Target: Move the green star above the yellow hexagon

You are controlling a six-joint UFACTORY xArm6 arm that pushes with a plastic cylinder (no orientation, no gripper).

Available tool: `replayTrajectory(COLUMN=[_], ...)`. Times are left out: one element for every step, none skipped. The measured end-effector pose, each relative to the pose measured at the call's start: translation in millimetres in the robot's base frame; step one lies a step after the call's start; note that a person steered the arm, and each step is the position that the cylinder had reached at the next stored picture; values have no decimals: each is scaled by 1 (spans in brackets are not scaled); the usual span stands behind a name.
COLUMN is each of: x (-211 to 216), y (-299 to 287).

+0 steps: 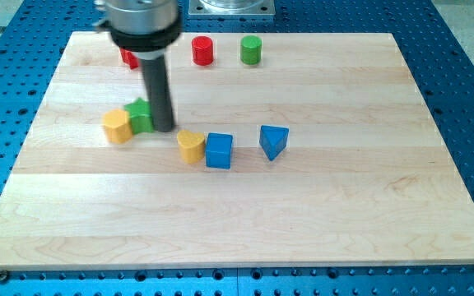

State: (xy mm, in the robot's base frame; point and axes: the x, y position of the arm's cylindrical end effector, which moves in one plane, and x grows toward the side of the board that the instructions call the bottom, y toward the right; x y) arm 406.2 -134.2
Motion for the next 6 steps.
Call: replayTrajectory(x=[-17, 28, 3, -24, 25, 8], y=[-12, 3, -27, -45, -26, -55])
